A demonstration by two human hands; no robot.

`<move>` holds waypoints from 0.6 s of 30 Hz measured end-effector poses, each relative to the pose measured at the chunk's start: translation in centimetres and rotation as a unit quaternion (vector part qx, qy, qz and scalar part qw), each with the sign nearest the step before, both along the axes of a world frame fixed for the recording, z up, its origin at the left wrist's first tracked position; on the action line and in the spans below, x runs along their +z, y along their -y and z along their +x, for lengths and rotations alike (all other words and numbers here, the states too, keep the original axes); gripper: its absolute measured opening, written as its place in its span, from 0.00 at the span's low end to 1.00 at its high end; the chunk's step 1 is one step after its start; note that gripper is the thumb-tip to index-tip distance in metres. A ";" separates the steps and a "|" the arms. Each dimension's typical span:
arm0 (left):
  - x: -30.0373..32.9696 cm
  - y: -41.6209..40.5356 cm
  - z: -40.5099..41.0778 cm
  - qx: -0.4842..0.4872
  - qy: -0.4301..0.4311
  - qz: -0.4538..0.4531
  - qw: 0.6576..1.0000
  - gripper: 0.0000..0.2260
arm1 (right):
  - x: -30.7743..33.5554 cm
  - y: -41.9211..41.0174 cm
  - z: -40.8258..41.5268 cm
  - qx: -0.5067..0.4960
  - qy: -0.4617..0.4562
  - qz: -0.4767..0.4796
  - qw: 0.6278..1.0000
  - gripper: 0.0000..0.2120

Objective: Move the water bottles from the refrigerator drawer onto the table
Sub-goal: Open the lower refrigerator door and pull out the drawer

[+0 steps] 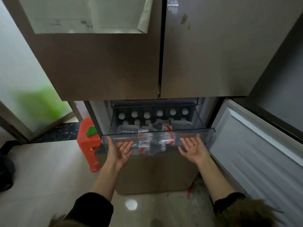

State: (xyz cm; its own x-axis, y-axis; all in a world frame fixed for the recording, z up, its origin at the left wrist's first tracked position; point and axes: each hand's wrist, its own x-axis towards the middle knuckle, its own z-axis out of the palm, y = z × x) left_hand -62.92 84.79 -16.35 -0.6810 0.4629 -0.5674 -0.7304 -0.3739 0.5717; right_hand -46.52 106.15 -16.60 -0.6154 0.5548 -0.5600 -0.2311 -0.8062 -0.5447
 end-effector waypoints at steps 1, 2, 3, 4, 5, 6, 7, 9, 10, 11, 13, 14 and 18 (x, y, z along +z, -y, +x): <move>-0.1 0.3 0.4 -0.002 0.002 -0.003 1.000 0.37 | 0.0 0.4 0.5 0.001 0.003 0.003 1.000 0.21; -0.2 0.7 0.9 -0.001 0.005 -0.004 1.000 0.37 | 0.0 0.7 0.9 0.002 0.006 0.005 1.000 0.20; -0.2 1.0 1.3 -0.001 0.007 -0.005 1.000 0.36 | 0.0 1.0 1.4 0.003 0.008 0.006 1.000 0.18; -0.3 1.3 1.7 -0.003 0.007 -0.008 1.000 0.37 | -0.1 1.3 1.9 0.004 0.011 0.004 1.000 0.16; -0.3 1.6 2.1 -0.007 0.007 -0.011 1.000 0.37 | -0.1 1.6 2.3 0.006 0.013 0.000 1.000 0.15; -0.3 2.0 2.5 -0.011 0.007 -0.015 1.000 0.37 | -0.2 1.9 2.7 0.008 0.017 -0.005 1.000 0.14; -0.3 2.3 2.9 -0.012 0.008 -0.017 1.000 0.36 | -0.2 2.1 3.1 0.010 0.021 -0.010 1.000 0.14; -0.3 2.9 3.7 -0.014 0.005 -0.023 1.000 0.34 | -0.3 2.6 3.9 0.009 0.030 -0.018 0.999 0.15; -0.2 3.3 4.2 -0.016 0.003 -0.025 1.000 0.33 | -0.4 2.8 4.2 0.008 0.032 -0.022 0.999 0.15; -0.2 3.6 4.5 -0.017 0.004 -0.025 1.000 0.32 | -0.6 3.1 4.5 0.008 0.032 -0.026 0.999 0.15; -0.1 4.1 5.0 -0.016 0.010 -0.019 1.000 0.31 | -0.7 3.5 5.1 0.005 0.031 -0.036 0.999 0.15; 0.0 4.3 5.2 -0.015 0.015 -0.014 1.000 0.31 | -0.7 3.7 5.3 0.003 0.031 -0.039 0.999 0.15; 0.5 4.6 5.0 -0.009 0.039 0.000 0.999 0.30 | -0.1 4.0 5.3 -0.005 0.029 -0.037 0.999 0.13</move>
